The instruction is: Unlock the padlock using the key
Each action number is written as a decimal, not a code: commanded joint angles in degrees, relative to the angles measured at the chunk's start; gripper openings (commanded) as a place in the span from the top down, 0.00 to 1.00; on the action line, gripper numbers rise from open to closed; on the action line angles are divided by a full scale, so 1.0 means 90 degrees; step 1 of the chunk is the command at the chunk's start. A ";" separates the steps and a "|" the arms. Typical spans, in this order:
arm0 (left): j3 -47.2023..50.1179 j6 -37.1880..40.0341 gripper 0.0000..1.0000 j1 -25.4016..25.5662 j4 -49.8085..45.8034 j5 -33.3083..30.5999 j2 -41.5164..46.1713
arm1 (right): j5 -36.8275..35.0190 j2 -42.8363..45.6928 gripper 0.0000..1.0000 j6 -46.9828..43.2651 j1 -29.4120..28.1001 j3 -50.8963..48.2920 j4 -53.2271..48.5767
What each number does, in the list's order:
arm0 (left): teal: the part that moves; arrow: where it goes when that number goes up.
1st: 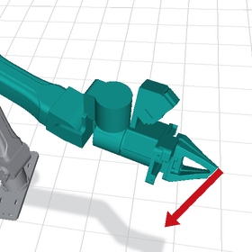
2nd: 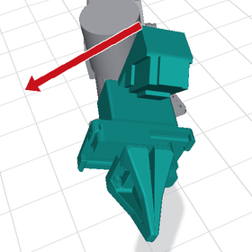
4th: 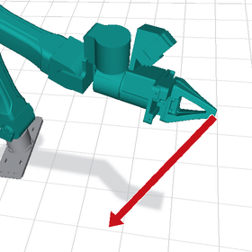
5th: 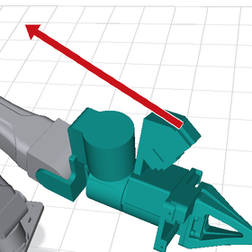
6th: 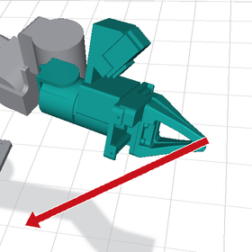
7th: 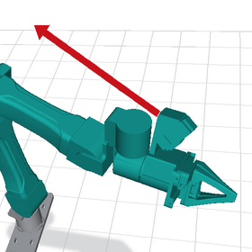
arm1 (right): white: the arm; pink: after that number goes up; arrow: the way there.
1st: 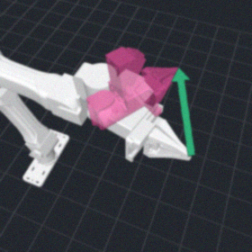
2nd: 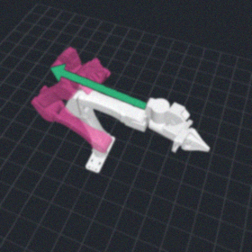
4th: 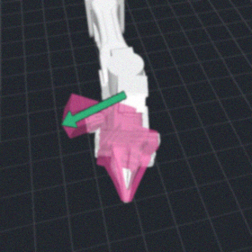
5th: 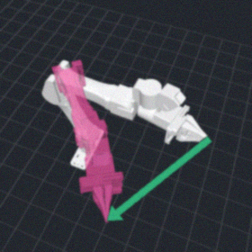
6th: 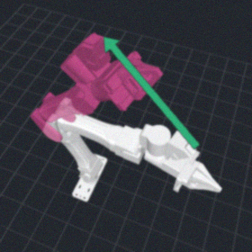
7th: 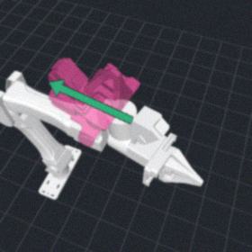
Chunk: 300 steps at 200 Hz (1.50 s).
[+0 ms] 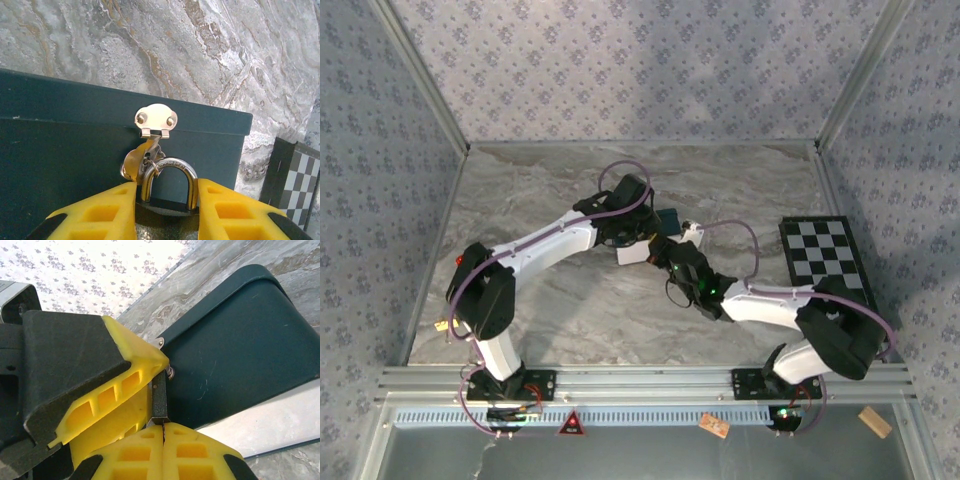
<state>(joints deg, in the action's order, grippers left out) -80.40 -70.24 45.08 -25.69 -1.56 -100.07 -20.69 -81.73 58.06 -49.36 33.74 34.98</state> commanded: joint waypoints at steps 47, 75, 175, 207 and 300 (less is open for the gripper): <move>0.0172 -0.0009 0.72 0.0313 -0.0758 0.1053 -0.0044 | 0.0505 0.0094 1.00 -0.0141 0.0341 0.0224 0.0034; 0.0191 0.0050 0.72 0.0296 -0.0729 0.1021 0.0015 | 0.1542 0.0105 1.00 0.0509 0.1075 -0.0286 0.0833; 0.0639 0.0266 0.83 0.0305 -0.0039 0.0824 0.0336 | 0.2996 0.0094 1.00 0.2753 0.1753 -0.0975 0.2754; 0.0854 0.0401 0.85 0.0385 0.0229 0.0651 0.0589 | 0.2961 -0.0121 1.00 0.3325 0.1806 -0.1191 0.3640; 0.1759 0.0672 0.85 0.0655 0.0866 -0.0073 0.1317 | 0.2924 -0.0695 1.00 0.4216 0.1740 -0.1463 0.4799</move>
<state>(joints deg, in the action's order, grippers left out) -66.78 -65.82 50.35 -16.27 -3.36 -89.84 9.21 -89.36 94.59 -33.87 20.71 72.58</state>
